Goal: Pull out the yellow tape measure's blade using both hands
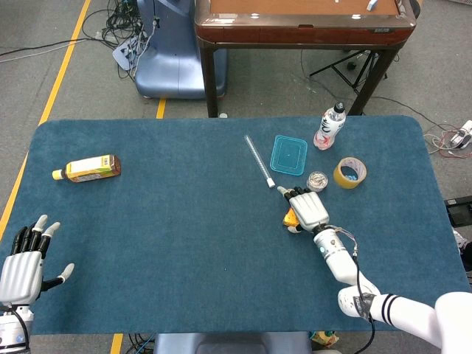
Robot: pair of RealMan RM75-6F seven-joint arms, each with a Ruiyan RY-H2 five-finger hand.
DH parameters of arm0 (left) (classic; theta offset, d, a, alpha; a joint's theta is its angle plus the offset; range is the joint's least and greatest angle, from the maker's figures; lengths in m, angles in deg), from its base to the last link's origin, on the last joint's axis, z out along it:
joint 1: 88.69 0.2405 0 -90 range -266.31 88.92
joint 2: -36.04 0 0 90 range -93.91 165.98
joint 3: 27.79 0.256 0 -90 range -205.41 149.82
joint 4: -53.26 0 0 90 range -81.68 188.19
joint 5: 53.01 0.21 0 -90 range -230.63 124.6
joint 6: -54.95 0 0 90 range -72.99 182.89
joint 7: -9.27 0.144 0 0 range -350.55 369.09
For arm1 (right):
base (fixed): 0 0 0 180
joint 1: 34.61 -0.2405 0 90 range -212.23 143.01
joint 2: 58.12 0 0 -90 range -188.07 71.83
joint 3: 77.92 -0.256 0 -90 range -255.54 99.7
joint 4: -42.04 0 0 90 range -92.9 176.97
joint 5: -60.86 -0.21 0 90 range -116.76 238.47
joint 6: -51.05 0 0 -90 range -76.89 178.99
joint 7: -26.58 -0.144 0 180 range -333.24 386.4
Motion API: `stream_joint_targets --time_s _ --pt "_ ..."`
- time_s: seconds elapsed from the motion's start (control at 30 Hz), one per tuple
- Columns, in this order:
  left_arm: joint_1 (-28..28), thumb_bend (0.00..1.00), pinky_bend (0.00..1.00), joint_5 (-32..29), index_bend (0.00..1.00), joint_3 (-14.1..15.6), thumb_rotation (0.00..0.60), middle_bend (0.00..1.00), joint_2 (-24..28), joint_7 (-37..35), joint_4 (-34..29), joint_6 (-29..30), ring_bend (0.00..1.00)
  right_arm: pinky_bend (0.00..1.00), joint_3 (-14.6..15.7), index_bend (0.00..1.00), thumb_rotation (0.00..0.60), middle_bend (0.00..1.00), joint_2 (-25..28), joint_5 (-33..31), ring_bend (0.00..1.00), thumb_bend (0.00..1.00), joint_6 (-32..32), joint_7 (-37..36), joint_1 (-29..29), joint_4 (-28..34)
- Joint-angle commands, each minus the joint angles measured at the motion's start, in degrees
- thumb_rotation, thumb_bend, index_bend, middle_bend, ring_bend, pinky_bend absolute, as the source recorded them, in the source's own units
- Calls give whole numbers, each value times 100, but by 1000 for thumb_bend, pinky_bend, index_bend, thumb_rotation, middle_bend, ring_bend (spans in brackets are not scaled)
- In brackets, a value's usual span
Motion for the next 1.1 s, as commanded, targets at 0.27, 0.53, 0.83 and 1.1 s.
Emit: stream_joint_targets --time_s 0.27,0.53,0.83,1.1 --pt "-30 194 13 54 128 3 600 5 -62 -54 72 -42 0 261 162 204 600 322 269 -448 243 229 65 341 95 342" --pt "-22 194 13 56 128 -14 600 1 -46 -36 59 -21 0 261 229 239 600 333 238 -530 248 341 15 288 58 230" --pt "-15 194 13 62 128 -3 600 0 -63 -4 52 -28 0 261 308 252 600 334 251 -575 248 346 -33 246 34 198" --pt "-20 195 13 50 128 -11 600 0 -75 -4 71 -46 0 260 344 262 600 336 194 -582 248 346 -84 226 -30 118"
